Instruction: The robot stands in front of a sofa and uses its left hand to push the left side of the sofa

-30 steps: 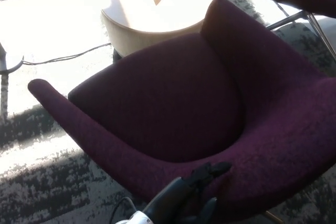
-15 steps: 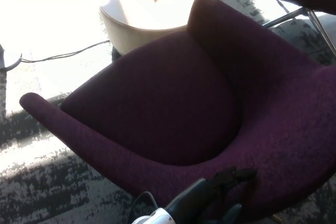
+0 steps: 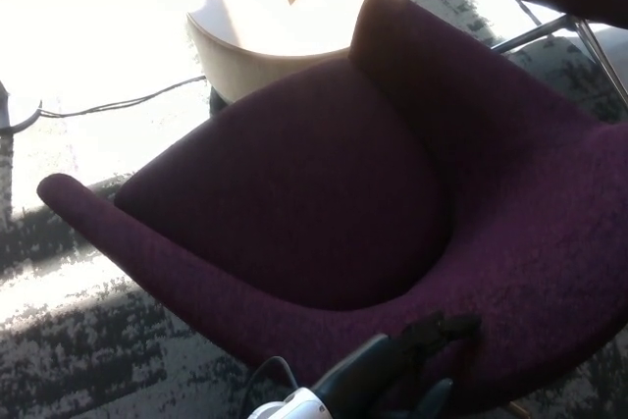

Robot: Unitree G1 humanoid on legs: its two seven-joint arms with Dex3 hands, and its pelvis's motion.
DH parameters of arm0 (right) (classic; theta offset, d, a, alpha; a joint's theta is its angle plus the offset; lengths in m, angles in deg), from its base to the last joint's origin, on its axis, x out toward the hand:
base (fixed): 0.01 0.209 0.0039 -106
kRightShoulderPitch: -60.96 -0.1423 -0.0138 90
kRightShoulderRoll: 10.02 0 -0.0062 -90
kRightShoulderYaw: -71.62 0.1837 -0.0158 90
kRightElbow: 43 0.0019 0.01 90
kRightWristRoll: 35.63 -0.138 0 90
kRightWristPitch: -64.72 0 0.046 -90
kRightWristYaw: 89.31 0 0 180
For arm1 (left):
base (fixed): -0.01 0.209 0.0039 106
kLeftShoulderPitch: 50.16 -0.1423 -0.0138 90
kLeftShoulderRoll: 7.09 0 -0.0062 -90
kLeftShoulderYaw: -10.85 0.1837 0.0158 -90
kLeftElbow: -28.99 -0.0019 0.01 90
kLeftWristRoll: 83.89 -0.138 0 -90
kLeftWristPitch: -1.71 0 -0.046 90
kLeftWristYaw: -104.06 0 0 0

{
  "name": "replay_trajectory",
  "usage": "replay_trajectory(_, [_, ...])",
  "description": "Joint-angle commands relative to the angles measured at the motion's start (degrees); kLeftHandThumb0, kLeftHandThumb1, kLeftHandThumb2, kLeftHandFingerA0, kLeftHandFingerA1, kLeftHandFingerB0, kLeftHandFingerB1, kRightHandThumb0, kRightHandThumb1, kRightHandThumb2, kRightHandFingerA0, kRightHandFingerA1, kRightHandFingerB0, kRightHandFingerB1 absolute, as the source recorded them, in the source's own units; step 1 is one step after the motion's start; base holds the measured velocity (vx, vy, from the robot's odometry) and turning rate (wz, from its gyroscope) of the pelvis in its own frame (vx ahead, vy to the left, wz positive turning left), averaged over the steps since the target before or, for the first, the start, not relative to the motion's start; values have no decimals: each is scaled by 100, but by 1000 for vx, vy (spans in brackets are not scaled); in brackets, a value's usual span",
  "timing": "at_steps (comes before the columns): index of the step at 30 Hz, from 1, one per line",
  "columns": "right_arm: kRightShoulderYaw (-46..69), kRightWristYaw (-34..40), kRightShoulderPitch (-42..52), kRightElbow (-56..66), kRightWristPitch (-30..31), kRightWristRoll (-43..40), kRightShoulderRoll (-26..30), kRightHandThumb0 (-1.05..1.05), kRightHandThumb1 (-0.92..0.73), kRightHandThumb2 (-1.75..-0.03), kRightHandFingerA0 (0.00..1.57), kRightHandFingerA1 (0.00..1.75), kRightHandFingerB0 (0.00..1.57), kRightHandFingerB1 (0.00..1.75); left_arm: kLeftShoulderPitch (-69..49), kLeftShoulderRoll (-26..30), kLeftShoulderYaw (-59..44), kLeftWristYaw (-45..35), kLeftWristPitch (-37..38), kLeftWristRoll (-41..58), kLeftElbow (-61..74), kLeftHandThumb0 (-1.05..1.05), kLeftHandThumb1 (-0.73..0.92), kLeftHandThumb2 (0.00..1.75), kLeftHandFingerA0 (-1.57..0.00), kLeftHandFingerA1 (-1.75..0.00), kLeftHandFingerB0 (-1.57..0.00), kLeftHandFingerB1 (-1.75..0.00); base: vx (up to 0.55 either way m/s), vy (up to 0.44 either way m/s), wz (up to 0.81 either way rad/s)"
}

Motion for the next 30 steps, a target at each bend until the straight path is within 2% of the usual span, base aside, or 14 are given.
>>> replay_trajectory(1, [-14, 45, 30, 9, 38, -6, 40, -61, -82, -65, 43, 40, 34, 34, -149, 58, 193, -385, -72, -184, -187, -83, 78, 122, 0, -33, 0, -24, 0, 0, 0])
replay_trajectory(3, [-9, 30, 39, 6, 21, -19, 48, -61, -82, -65, 43, 40, 34, 34, -156, 65, 200, -366, -59, -200, -196, -83, 78, 122, 0, -33, 0, -24, 0, 0, 0])
replay_trajectory(4, [-42, 62, 35, -11, -1, 32, 75, -68, -76, -70, 41, 42, 32, 36, -181, 116, 180, -323, -69, -231, -169, -88, 81, 123, 0, -31, 0, -24, 0, 0, 0])
replay_trajectory(7, [43, -83, 2, -32, 47, -111, 38, -66, -82, -65, 45, 40, 35, 34, -222, 157, 80, -284, -103, -181, -107, -92, 83, 123, -1, -30, -4, -25, 0, 0, 0])
replay_trajectory(8, [67, -130, 11, -40, -15, -143, 36, -65, -81, -65, 45, 40, 36, 34, -242, 205, 77, -266, -205, -222, -23, -87, 80, 123, 0, -28, -8, -26, 0, 0, 0])
replay_trajectory(10, [69, -100, 20, -43, -30, -120, 28, -64, -81, -65, 49, 41, 37, 35, -318, 264, -102, -343, -201, -24, -39, -93, 81, 121, 0, -24, 0, -18, 0, 0, 0])
replay_trajectory(13, [80, -101, 30, -47, -55, -112, 23, -64, -81, -65, 49, 41, 37, 35, -378, 292, -240, -435, -116, 72, -61, -93, 81, 121, 0, -24, 0, -18, 0, 0, 0])
replay_trajectory(14, [65, -44, 25, -62, -40, -76, 21, -61, -64, -103, 40, 56, 24, 47, -397, 425, -359, -502, 36, 130, -78, -89, 83, 123, 0, -24, 0, -22, 0, 0, 0])
replay_trajectory(17, [19, 39, 15, -65, -36, -2, 42, -66, -66, -102, 39, 55, 24, 46, -445, 616, -566, -516, 30, 117, -23, -86, 79, 121, 0, -27, -9, -25, 0, 0, 0])
replay_trajectory(19, [30, 19, 9, -68, -17, -23, 36, -66, -66, -102, 39, 55, 24, 46, -442, 658, -601, -511, 52, 50, -30, -86, 79, 121, 0, -27, -9, -25, 0, 0, 0])
replay_trajectory(22, [26, -3, 42, -85, -58, -21, 31, -63, -65, -102, 38, 56, 23, 46, -619, 893, -819, -433, 47, 38, 112, -91, 82, 122, -7, -39, -7, -19, 0, 0, 0])
replay_trajectory(26, [23, -4, 43, -91, -59, -20, 28, -63, -65, -102, 38, 56, 23, 46, -659, 889, -878, -474, 42, 27, 145, -91, 82, 122, -7, -39, -7, -19, 0, 0, 0])
replay_trajectory(27, [16, -2, 52, -96, -93, -8, 42, -60, -64, -102, 39, 57, 22, 47, -736, 930, -975, -493, 86, 117, 146, -93, 82, 122, -2, -40, -10, -21, 0, 0, 0])
replay_trajectory(30, [40, -34, 39, -127, -110, -41, 43, -62, -64, -101, 39, 57, 23, 47, -900, 1070, -1252, -579, 209, 280, 151, -87, 78, 121, 0, -39, -7, -22, 0, 0, 0])
